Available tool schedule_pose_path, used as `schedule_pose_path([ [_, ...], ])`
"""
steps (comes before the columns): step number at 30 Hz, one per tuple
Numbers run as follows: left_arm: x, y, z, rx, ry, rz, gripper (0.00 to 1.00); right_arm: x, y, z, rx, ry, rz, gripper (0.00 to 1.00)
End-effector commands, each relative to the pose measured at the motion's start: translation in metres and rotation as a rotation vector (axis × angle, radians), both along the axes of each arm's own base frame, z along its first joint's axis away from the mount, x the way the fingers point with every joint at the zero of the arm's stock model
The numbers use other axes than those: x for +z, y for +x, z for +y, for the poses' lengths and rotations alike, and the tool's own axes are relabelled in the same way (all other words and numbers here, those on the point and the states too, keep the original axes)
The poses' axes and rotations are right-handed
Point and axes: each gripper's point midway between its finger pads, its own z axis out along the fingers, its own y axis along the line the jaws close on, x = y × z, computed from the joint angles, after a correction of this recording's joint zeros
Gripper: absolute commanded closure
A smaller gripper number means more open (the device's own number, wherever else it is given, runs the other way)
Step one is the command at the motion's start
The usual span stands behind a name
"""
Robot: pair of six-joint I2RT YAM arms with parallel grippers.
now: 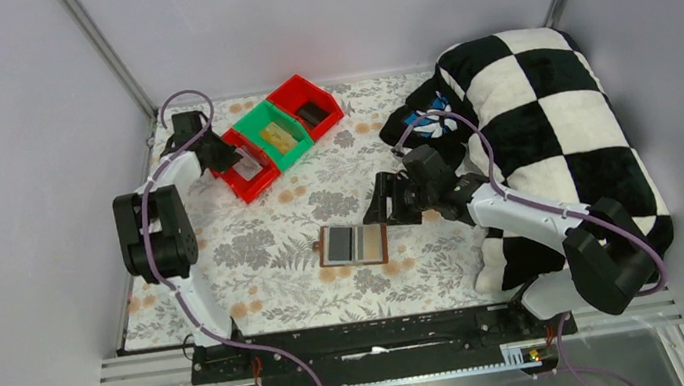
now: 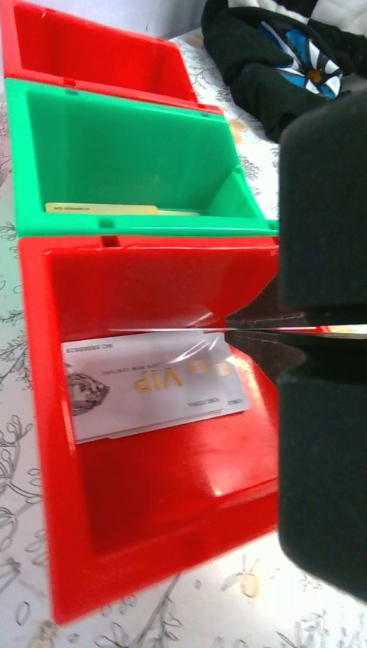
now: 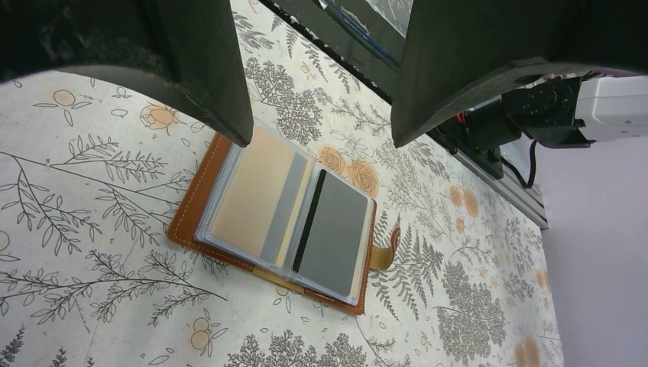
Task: Take the credit cards out of the card holder
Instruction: Place the credit card in the storage box.
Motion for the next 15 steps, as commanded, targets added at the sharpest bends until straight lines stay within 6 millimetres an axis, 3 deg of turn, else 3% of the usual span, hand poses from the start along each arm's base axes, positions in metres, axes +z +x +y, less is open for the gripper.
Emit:
schedule_pose_path([
  [1, 0.006, 0.028, 0.007, -0.003, 0.028, -0.048, 1.00, 0.007, -0.001, -0.006, -0.014, -0.005, -0.027, 0.26],
  [3, 0.004, 0.030, 0.007, -0.019, 0.029, -0.041, 0.96, 0.007, -0.002, -0.007, -0.019, -0.005, -0.027, 0.26],
  [6, 0.006, 0.032, 0.007, -0.035, 0.036, -0.033, 0.73, 0.006, -0.003, -0.008, -0.025, -0.006, -0.027, 0.26],
  [9, 0.008, 0.028, 0.009, -0.039, 0.051, -0.012, 0.60, 0.007, -0.002, -0.009, -0.031, -0.008, -0.030, 0.26],
  [12, 0.021, 0.019, 0.011, -0.038, 0.079, -0.020, 0.58, 0.011, 0.000, -0.010, -0.046, 0.000, -0.043, 0.26],
  [15, 0.049, 0.005, 0.009, -0.051, 0.123, -0.073, 0.58, 0.012, 0.002, -0.010, -0.050, -0.003, -0.051, 0.26],
])
